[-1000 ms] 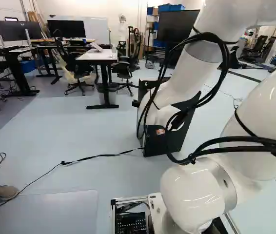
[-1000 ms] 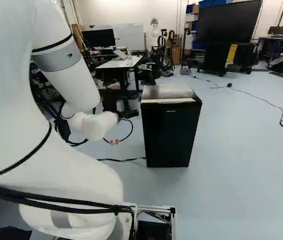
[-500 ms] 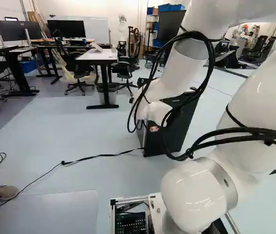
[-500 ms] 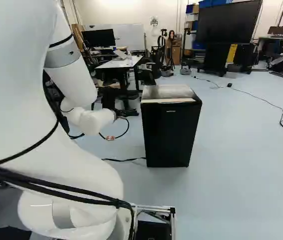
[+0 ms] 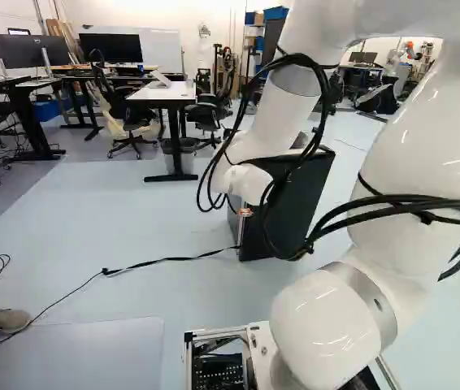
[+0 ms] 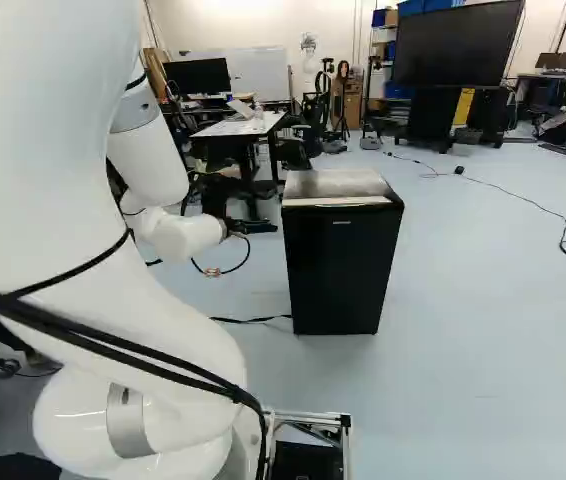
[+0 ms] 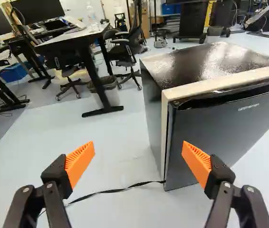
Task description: Open the fridge door
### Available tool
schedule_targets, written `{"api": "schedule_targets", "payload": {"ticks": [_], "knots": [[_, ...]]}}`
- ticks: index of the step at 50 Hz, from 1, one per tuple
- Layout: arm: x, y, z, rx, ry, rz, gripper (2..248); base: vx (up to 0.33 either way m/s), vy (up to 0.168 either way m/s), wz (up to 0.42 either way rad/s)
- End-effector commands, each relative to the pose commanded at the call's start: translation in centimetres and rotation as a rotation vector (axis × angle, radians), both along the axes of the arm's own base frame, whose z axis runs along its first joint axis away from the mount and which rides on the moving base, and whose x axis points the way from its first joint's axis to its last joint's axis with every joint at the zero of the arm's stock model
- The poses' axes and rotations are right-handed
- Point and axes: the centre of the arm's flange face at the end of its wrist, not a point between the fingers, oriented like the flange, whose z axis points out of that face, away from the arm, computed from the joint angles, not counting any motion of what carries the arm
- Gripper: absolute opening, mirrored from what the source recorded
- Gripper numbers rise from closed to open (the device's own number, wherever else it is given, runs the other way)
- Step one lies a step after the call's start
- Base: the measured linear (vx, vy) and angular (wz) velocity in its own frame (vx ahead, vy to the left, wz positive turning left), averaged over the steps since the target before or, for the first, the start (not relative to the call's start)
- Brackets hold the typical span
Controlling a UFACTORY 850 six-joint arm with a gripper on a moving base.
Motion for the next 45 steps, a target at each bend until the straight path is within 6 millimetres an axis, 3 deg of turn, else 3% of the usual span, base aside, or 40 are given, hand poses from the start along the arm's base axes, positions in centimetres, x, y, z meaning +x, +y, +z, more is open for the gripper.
{"api": "schedule_targets", "payload": {"ticks": [29, 45], "knots": [[3.8, 1.7, -3.1, 0.027, 0.032, -0.164, 247, 0.000, 0.000, 0.000], [5.3, 1.8, -3.2, 0.041, -0.013, -0.279, 247, 0.000, 0.000, 0.000]]}}
